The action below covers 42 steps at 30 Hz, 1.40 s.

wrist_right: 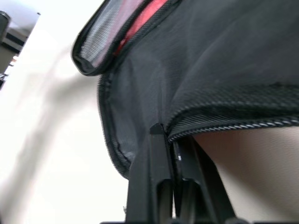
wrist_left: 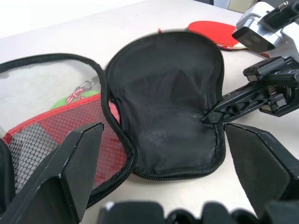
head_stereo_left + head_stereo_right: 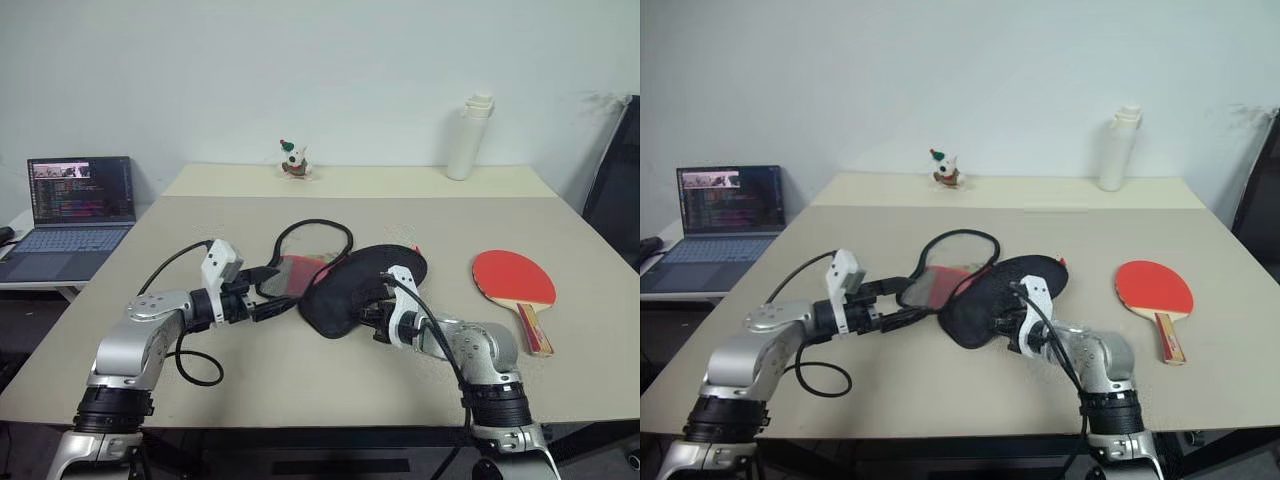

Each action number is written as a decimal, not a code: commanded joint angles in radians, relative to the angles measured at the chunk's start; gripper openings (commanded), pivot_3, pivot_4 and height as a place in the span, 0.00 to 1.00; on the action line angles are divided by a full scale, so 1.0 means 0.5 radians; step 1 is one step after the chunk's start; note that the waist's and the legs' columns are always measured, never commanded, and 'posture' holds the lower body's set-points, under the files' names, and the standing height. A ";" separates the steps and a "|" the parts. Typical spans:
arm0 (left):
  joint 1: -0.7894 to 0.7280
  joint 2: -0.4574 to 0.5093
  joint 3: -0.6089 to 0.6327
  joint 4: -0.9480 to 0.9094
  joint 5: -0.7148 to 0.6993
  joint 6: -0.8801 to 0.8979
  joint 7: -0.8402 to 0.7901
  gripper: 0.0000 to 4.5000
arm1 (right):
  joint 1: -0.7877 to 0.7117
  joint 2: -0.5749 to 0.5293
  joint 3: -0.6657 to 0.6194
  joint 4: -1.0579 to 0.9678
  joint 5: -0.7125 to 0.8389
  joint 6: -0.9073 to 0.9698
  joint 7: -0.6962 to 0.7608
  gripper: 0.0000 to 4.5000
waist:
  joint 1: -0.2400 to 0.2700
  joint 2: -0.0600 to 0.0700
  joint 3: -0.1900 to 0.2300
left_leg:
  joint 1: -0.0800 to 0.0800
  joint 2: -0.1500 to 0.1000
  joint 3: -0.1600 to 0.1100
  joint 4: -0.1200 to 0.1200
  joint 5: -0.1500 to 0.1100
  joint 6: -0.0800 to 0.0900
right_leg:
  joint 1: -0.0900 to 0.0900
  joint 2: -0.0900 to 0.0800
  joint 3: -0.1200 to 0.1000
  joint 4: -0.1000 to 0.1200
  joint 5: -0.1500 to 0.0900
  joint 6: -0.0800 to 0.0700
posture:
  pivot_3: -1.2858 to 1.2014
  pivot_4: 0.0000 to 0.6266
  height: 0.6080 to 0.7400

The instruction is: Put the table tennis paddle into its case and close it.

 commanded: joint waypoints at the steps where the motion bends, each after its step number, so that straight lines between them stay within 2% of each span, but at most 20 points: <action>1: 0.005 -0.003 0.020 -0.097 -0.030 0.003 0.016 1.00 | -0.064 -0.100 -0.083 -0.173 0.133 0.190 0.073 0.01 | 0.000 0.000 0.000 | 0.000 0.000 0.000 0.000 0.000 0.000 | 0.000 0.000 0.000 0.000 0.000 0.000 | 0.52 0.24 1.00; 8: 0.031 0.001 0.024 -0.129 -0.035 0.029 0.016 1.00 | -0.037 -0.571 -0.084 -0.244 0.267 0.461 0.347 0.01 | 0.000 0.001 0.000 | 0.000 -0.001 0.001 0.000 0.000 0.000 | 0.000 -0.001 0.000 -0.001 -0.001 0.001 | 0.52 0.24 1.00; 14: 0.033 0.004 0.014 -0.136 -0.030 0.033 0.016 1.00 | -0.032 -0.943 0.078 -0.096 0.212 0.363 0.614 0.01 | -0.006 0.000 0.001 | 0.000 -0.001 0.001 -0.001 0.000 0.000 | 0.000 0.001 0.000 -0.002 -0.001 0.000 | 0.52 0.24 1.00; 19: 0.021 0.001 -0.001 -0.128 -0.019 0.027 0.016 1.00 | -0.150 -1.231 0.292 0.190 0.067 0.138 0.885 0.01 | -0.006 0.000 0.002 | -0.001 -0.003 0.003 -0.001 0.000 0.000 | 0.000 0.000 -0.001 -0.003 -0.001 0.001 | 0.52 0.24 1.00; 28: 0.020 -0.013 -0.030 -0.129 -0.010 0.013 0.017 1.00 | -0.356 -1.376 0.552 0.589 -0.200 -0.168 1.205 0.01 | -0.006 -0.001 0.002 | -0.001 -0.003 0.005 -0.001 0.000 0.001 | -0.001 0.000 -0.001 -0.005 -0.001 0.001 | 0.52 0.24 1.00; 36: 0.017 -0.007 -0.047 -0.140 -0.020 0.005 -0.006 1.00 | -0.466 -1.344 0.544 0.801 -0.314 -0.249 1.289 0.01 | -0.006 -0.001 0.002 | -0.002 -0.003 0.005 -0.001 0.000 0.001 | -0.001 -0.001 -0.001 -0.005 -0.001 0.001 | 0.52 0.24 1.00; 39: 0.015 -0.006 -0.057 -0.146 -0.018 -0.005 -0.026 1.00 | -0.487 -1.333 0.524 0.830 -0.344 -0.272 1.281 0.15 | -0.006 0.000 0.002 | -0.002 -0.003 0.006 -0.001 0.000 0.001 | -0.001 -0.001 -0.001 -0.005 -0.001 0.001 | 0.52 0.24 1.00; 42: 0.008 -0.014 -0.063 -0.154 -0.026 -0.007 -0.036 1.00 | -0.508 -1.321 0.501 0.865 -0.377 -0.301 1.264 0.38 | -0.006 0.000 0.002 | -0.001 -0.003 0.006 -0.001 0.000 0.001 | -0.001 -0.001 -0.001 -0.004 -0.001 0.001 | 0.52 0.24 1.00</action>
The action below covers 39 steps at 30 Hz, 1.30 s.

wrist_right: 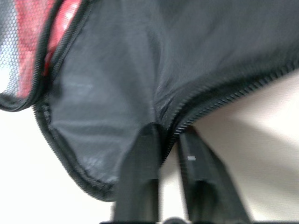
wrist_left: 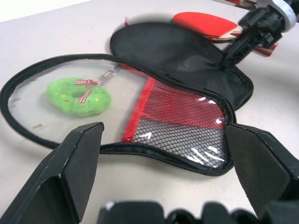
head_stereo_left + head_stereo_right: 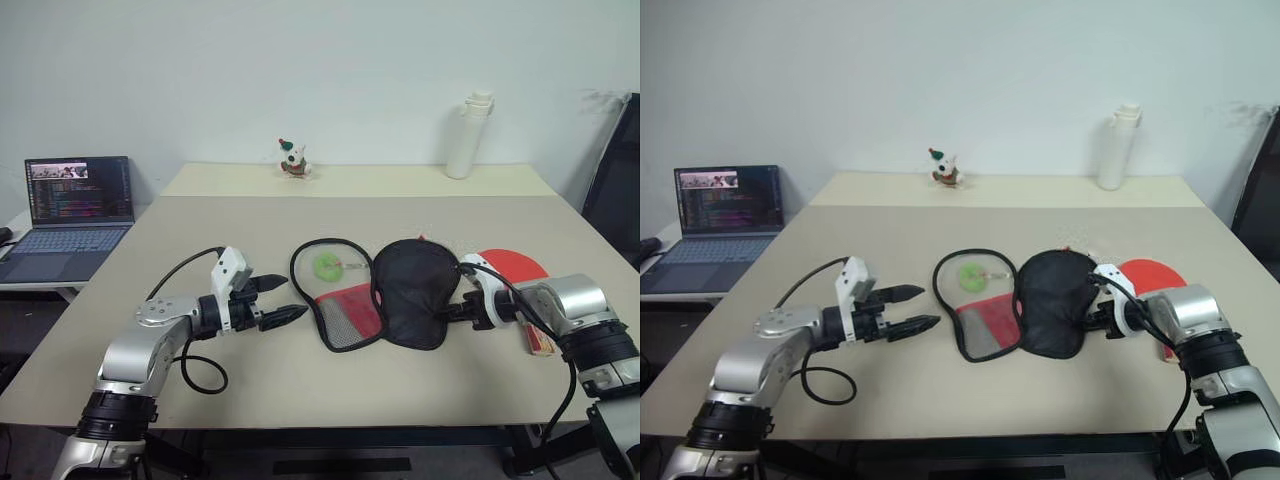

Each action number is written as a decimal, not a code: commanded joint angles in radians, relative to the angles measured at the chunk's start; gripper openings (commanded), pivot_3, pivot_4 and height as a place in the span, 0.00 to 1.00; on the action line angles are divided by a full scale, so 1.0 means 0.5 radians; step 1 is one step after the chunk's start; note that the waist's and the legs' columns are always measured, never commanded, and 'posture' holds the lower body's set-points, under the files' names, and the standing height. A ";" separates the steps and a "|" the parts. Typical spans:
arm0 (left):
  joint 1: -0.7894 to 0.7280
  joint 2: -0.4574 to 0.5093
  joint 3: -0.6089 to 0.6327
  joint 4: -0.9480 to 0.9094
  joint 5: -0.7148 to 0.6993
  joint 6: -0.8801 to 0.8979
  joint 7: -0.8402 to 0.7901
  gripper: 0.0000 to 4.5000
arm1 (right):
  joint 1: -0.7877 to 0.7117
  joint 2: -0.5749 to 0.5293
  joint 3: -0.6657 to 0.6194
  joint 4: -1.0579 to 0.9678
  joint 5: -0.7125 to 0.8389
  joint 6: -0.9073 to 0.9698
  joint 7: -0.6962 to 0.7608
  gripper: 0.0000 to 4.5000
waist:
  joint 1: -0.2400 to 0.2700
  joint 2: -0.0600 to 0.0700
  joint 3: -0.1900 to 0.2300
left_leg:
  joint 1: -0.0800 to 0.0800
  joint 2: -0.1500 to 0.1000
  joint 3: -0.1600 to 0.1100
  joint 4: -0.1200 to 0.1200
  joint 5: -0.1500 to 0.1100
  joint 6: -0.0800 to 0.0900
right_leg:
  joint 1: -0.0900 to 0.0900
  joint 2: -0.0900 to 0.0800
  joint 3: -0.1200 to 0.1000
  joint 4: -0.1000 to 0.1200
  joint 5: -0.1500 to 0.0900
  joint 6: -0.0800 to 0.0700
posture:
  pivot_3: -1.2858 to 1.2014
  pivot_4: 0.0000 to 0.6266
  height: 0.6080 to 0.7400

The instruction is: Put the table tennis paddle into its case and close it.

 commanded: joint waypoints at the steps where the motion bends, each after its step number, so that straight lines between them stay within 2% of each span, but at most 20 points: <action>1: -0.041 -0.004 0.006 -0.079 -0.027 -0.038 -0.028 1.00 | -0.067 -0.005 -0.079 0.010 -0.047 -0.062 -0.005 0.45 | 0.000 0.000 0.000 | 0.000 0.000 0.000 0.000 0.000 0.000 | 0.000 0.000 0.000 0.000 0.000 0.000 | 0.52 0.24 1.00; 5: -0.049 -0.013 -0.015 -0.097 -0.023 -0.062 -0.058 1.00 | -0.058 -0.061 -0.084 -0.030 -0.119 -0.176 0.010 0.76 | 0.000 0.000 0.000 | 0.000 0.000 0.000 0.000 0.000 0.000 | 0.000 0.000 0.000 0.000 0.000 0.000 | 0.52 0.24 1.00; 7: -0.053 -0.017 -0.035 -0.131 -0.020 -0.077 -0.081 1.00 | -0.065 -0.101 -0.198 -0.092 -0.087 -0.187 -0.002 0.91 | 0.000 0.001 0.001 | 0.000 -0.001 0.000 0.000 0.000 0.000 | 0.000 -0.001 0.000 0.000 0.000 0.000 | 0.52 0.24 1.00; 9: -0.057 -0.018 -0.062 -0.177 -0.021 -0.090 -0.105 1.00 | -0.032 -0.165 -0.338 -0.202 -0.051 -0.195 -0.028 1.00 | 0.002 0.003 0.003 | -0.001 -0.001 0.000 0.000 0.000 0.000 | 0.000 -0.001 0.000 0.000 0.000 0.000 | 0.52 0.24 1.00; 16: -0.117 -0.036 -0.155 -0.227 0.004 -0.168 -0.171 1.00 | 0.348 -0.225 -0.715 -0.599 -0.031 -0.126 -0.266 1.00 | 0.008 0.003 0.003 | -0.002 -0.002 -0.002 0.000 0.000 0.000 | 0.000 -0.002 0.002 -0.001 0.000 0.000 | 0.52 0.24 1.00; 24: -0.261 -0.082 -0.239 -0.117 0.023 -0.236 -0.261 1.00 | 0.690 -0.064 -1.011 -0.820 -0.147 -0.118 -0.768 1.00 | 0.004 0.003 0.003 | 0.000 -0.005 0.002 0.001 0.000 0.000 | 0.000 -0.001 0.002 0.002 0.000 0.001 | 0.52 0.24 1.00; 39: -0.309 -0.113 -0.259 -0.008 0.077 -0.307 -0.303 1.00 | 0.782 0.147 -1.062 -0.670 -0.228 -0.133 -1.081 1.00 | -0.002 0.003 0.003 | 0.000 -0.007 0.003 0.001 0.000 0.000 | 0.000 0.001 0.004 0.002 0.000 0.001 | 0.52 0.24 1.00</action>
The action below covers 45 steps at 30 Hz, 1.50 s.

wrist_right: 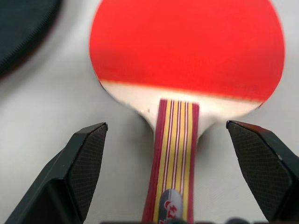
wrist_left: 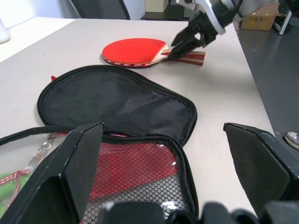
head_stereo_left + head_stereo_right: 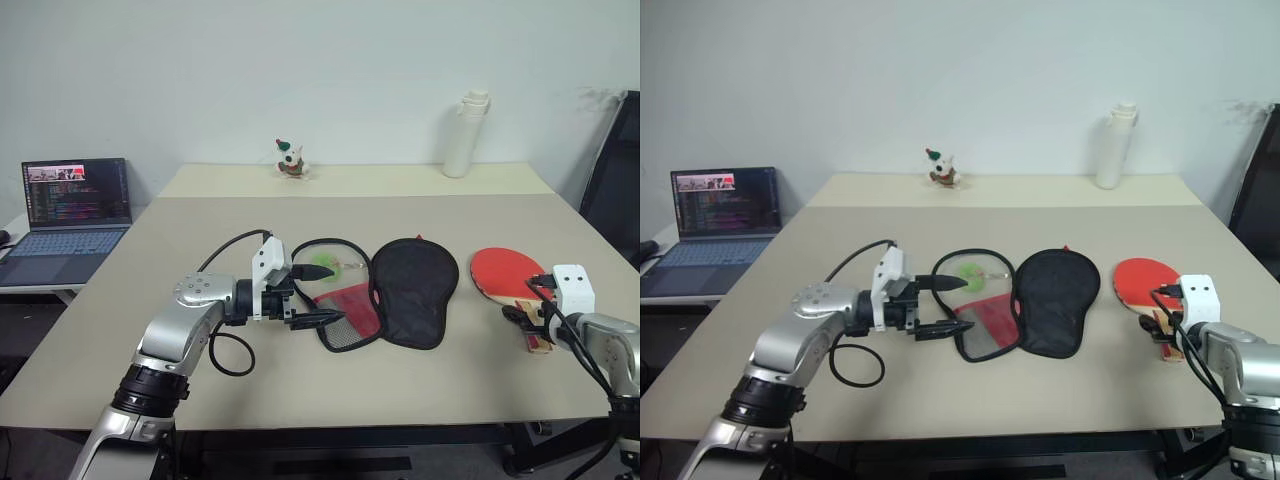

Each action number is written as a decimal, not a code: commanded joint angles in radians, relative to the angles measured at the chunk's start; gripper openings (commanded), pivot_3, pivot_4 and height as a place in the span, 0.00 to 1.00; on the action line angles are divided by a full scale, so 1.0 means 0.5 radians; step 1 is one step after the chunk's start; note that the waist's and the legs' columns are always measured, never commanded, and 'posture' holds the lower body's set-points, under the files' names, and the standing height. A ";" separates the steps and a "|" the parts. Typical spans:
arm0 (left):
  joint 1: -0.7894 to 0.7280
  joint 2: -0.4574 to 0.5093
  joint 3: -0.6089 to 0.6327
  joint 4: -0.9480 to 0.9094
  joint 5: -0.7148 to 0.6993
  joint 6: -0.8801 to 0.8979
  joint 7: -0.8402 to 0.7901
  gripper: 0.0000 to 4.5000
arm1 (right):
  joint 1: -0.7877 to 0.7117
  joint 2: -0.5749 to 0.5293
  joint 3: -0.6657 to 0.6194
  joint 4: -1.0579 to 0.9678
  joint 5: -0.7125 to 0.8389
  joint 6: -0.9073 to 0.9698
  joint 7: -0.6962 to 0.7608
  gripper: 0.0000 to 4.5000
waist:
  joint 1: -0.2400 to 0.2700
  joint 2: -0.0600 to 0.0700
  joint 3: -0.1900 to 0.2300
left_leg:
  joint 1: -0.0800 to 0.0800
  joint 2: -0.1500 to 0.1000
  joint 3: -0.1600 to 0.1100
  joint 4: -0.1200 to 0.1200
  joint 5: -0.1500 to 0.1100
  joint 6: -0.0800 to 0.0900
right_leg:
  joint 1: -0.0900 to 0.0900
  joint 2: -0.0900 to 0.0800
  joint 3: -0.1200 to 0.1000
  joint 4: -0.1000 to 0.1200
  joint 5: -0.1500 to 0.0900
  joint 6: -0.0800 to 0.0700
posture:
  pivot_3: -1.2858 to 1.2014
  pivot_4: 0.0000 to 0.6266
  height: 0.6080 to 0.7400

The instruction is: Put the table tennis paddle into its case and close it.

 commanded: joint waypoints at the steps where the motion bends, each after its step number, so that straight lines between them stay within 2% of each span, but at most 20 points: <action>1: -0.026 0.005 0.025 -0.013 0.010 -0.043 0.001 1.00 | -0.025 0.025 -0.073 0.030 -0.008 -0.021 -0.059 1.00 | 0.000 0.000 0.000 | 0.000 0.000 0.000 0.000 0.000 0.000 | 0.000 0.000 0.000 0.000 0.000 0.000 | 0.52 0.24 1.00; 8: 0.019 0.017 0.052 -0.046 0.009 -0.030 0.027 1.00 | -0.056 0.107 -0.106 0.165 0.004 -0.047 -0.111 1.00 | -0.001 -0.002 -0.001 | 0.001 0.000 0.000 0.001 0.000 0.000 | 0.002 0.000 0.000 0.000 0.000 0.000 | 0.52 0.24 1.00; 9: 0.022 0.018 0.054 -0.048 0.010 -0.030 0.031 1.00 | -0.067 0.116 -0.108 0.187 -0.002 -0.070 -0.120 0.96 | -0.001 -0.002 -0.001 | 0.002 0.000 0.000 0.001 0.000 0.000 | 0.003 0.000 0.000 0.000 0.000 0.000 | 0.52 0.24 1.00; 12: 0.035 0.023 0.056 -0.056 0.010 -0.029 0.038 1.00 | -0.098 0.132 -0.103 0.266 -0.026 -0.145 -0.155 0.79 | -0.001 -0.002 -0.001 | 0.004 0.000 0.000 0.003 0.000 0.000 | 0.006 0.000 0.000 0.000 0.002 0.002 | 0.52 0.24 1.00; 19: 0.070 0.040 0.072 -0.079 0.006 -0.018 0.066 1.00 | -0.157 0.136 -0.086 0.234 -0.038 -0.244 -0.191 0.25 | -0.008 -0.003 -0.002 | 0.007 0.000 0.002 0.003 0.000 0.000 | 0.007 0.000 0.003 0.000 0.003 0.004 | 0.52 0.24 1.00; 26: 0.135 0.079 0.112 -0.120 -0.012 0.005 0.096 1.00 | -0.268 0.153 -0.117 -0.147 0.053 -0.050 -0.240 0.24 | -0.009 0.002 0.001 | 0.002 0.002 0.006 0.001 0.000 0.000 | -0.002 0.000 0.008 0.002 0.003 0.004 | 0.52 0.24 1.00; 28: 0.158 0.096 0.127 -0.134 -0.021 0.014 0.100 1.00 | -0.330 0.241 -0.133 -0.375 0.115 0.106 -0.306 0.24 | -0.008 0.002 0.001 | 0.000 0.002 0.008 0.000 0.000 0.000 | -0.006 0.000 0.010 0.003 0.003 0.004 | 0.52 0.24 1.00; 32: 0.189 0.112 0.145 -0.155 -0.029 0.031 0.112 1.00 | -0.405 0.650 -0.115 -0.837 0.196 0.455 -0.533 0.24 | -0.011 0.002 0.001 | -0.002 0.012 0.015 -0.002 0.000 0.000 | -0.013 0.005 0.024 0.005 0.003 0.004 | 0.52 0.24 1.00; 37: 0.183 0.109 0.143 -0.152 -0.021 0.038 0.108 1.00 | -0.368 1.129 -0.039 -1.013 0.122 0.574 -0.776 0.24 | 0.004 0.002 0.001 | -0.002 0.018 0.021 -0.002 0.000 0.000 | -0.014 0.010 0.026 0.005 0.004 0.004 | 0.52 0.24 1.00; 40: 0.178 0.104 0.136 -0.153 -0.017 0.039 0.109 1.00 | -0.335 1.278 0.050 -0.973 0.061 0.495 -0.856 0.24 | 0.005 0.002 0.001 | -0.002 0.015 0.026 -0.001 0.000 0.000 | -0.015 0.006 0.031 0.004 0.004 0.004 | 0.52 0.24 1.00; 45: 0.178 0.109 0.128 -0.156 -0.010 0.036 0.107 1.00 | -0.296 1.361 0.086 -0.847 -0.017 0.347 -0.908 0.24 | 0.002 0.002 0.001 | -0.002 0.010 0.030 -0.001 0.000 0.000 | -0.016 0.003 0.037 0.003 0.006 0.008 | 0.52 0.24 1.00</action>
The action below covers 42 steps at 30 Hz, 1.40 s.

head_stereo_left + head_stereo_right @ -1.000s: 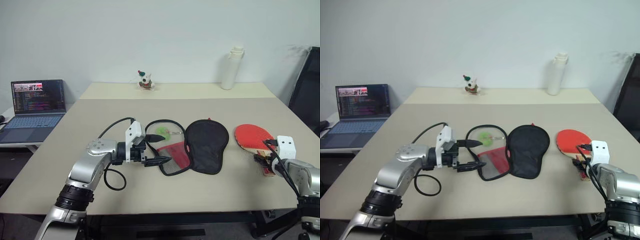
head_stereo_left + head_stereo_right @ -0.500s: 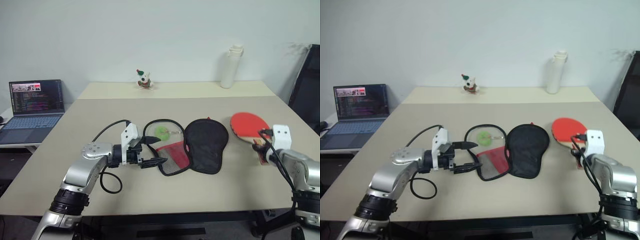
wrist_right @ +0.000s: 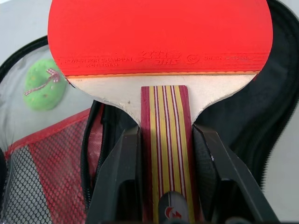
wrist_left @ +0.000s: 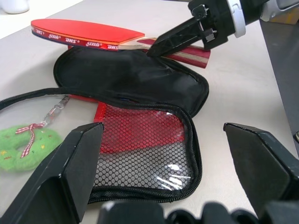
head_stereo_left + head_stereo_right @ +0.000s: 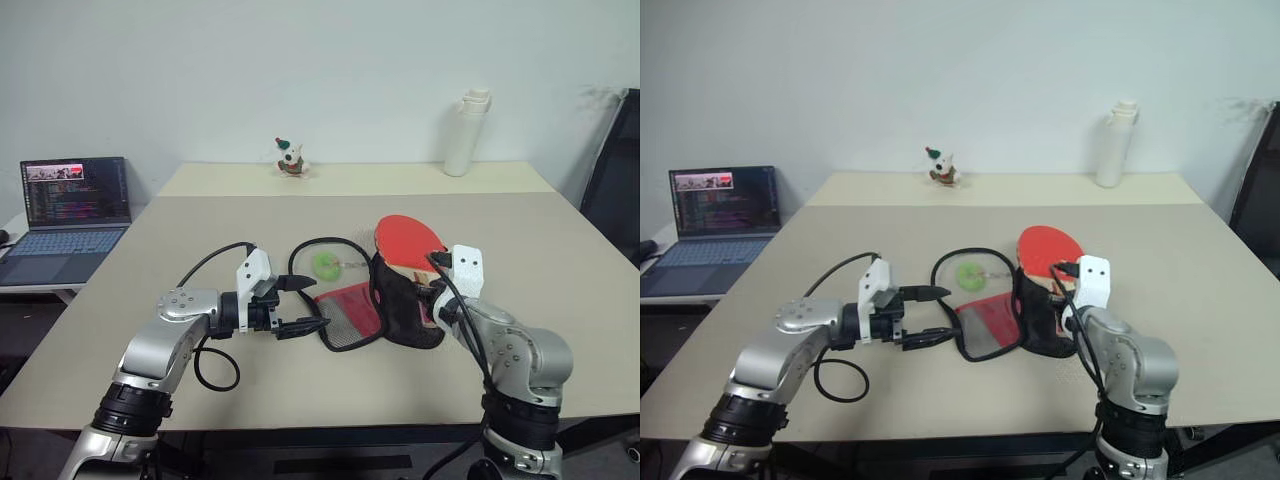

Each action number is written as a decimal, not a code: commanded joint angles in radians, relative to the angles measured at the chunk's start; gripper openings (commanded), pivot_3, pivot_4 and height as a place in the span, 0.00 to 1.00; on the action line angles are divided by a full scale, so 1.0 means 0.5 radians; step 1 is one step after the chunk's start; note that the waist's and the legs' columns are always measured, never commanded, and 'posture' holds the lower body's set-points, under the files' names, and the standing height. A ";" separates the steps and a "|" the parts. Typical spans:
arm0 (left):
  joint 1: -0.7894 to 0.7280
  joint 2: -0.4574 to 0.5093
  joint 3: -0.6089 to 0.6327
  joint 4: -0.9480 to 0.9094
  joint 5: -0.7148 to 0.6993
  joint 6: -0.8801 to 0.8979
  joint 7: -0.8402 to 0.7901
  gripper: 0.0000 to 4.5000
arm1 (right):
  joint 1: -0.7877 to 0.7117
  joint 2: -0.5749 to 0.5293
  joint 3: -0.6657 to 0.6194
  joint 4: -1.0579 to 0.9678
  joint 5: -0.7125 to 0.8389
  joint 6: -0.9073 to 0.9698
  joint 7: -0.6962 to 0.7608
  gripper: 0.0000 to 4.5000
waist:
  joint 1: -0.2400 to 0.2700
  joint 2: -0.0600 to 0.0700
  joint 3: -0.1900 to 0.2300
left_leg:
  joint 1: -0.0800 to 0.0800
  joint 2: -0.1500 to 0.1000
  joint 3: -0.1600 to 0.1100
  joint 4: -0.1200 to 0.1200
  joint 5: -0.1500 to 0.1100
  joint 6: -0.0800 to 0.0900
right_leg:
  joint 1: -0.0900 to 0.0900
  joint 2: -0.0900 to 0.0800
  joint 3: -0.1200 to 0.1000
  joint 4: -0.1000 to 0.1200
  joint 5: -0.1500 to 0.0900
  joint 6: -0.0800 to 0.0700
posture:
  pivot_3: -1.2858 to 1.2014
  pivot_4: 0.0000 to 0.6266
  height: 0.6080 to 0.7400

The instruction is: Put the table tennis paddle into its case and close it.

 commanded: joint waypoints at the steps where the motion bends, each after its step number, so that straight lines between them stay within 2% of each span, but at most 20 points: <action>1: -0.020 0.021 0.041 -0.064 -0.018 -0.012 0.005 1.00 | 0.016 0.053 0.019 0.005 -0.040 -0.155 -0.040 0.24 | -0.001 0.000 0.000 | 0.000 0.000 0.000 0.000 0.000 0.000 | 0.000 0.000 0.000 0.000 0.000 0.000 | 0.52 0.24 1.00; 11: -0.017 0.021 0.039 -0.077 -0.018 -0.006 0.016 1.00 | 0.080 0.118 0.114 0.203 -0.118 -0.346 -0.058 0.24 | -0.012 0.000 0.000 | 0.001 0.002 0.001 -0.001 0.000 0.000 | -0.001 0.002 0.001 0.001 0.000 0.000 | 0.52 0.24 1.00; 20: -0.002 0.023 0.037 -0.087 -0.020 -0.005 0.026 1.00 | 0.112 0.137 0.116 0.249 -0.144 -0.375 -0.076 0.24 | -0.012 0.000 0.000 | 0.001 0.003 0.001 -0.001 0.000 0.000 | -0.002 0.002 0.001 0.001 0.000 0.000 | 0.52 0.24 1.00; 22: 0.003 0.026 0.039 -0.088 -0.020 -0.004 0.027 1.00 | 0.117 0.142 0.117 0.242 -0.151 -0.374 -0.079 0.41 | -0.012 0.000 0.000 | 0.001 0.003 0.001 -0.001 0.000 0.000 | -0.001 0.002 0.001 0.001 0.000 0.000 | 0.52 0.24 1.00; 24: 0.010 0.027 0.043 -0.092 -0.021 -0.003 0.032 1.00 | 0.125 0.138 0.132 0.226 -0.161 -0.377 -0.074 0.52 | -0.012 0.000 0.000 | 0.001 0.003 0.001 -0.001 0.000 0.000 | -0.001 0.002 0.001 0.001 0.000 0.000 | 0.52 0.24 1.00; 30: 0.039 0.029 0.053 -0.105 -0.021 -0.003 0.049 1.00 | 0.133 0.083 0.240 0.142 -0.195 -0.368 -0.044 1.00 | -0.012 0.000 0.000 | 0.001 0.003 0.001 -0.001 0.000 0.000 | -0.001 0.002 0.001 0.001 0.000 0.000 | 0.52 0.24 1.00; 34: 0.059 0.037 0.076 -0.103 -0.025 0.005 0.071 1.00 | 0.085 -0.041 0.364 -0.072 -0.130 -0.294 0.100 1.00 | -0.012 0.000 0.000 | 0.001 0.002 0.001 -0.001 0.000 0.000 | -0.001 0.002 0.001 0.000 0.000 0.000 | 0.52 0.24 1.00; 37: 0.082 0.049 0.096 -0.059 -0.007 -0.009 0.098 1.00 | 0.030 -0.192 0.375 -0.296 0.085 -0.144 0.369 1.00 | -0.011 0.000 0.000 | 0.001 0.003 0.001 -0.001 0.000 0.000 | -0.001 0.002 0.001 0.000 0.000 0.000 | 0.52 0.24 1.00; 42: 0.020 0.044 0.085 0.211 0.153 -0.107 0.225 1.00 | 0.008 -0.748 0.269 -0.564 0.488 0.030 0.945 1.00 | -0.005 -0.001 -0.001 | 0.002 0.004 -0.001 -0.001 0.000 0.000 | 0.001 0.003 -0.002 -0.001 0.000 0.000 | 0.52 0.24 1.00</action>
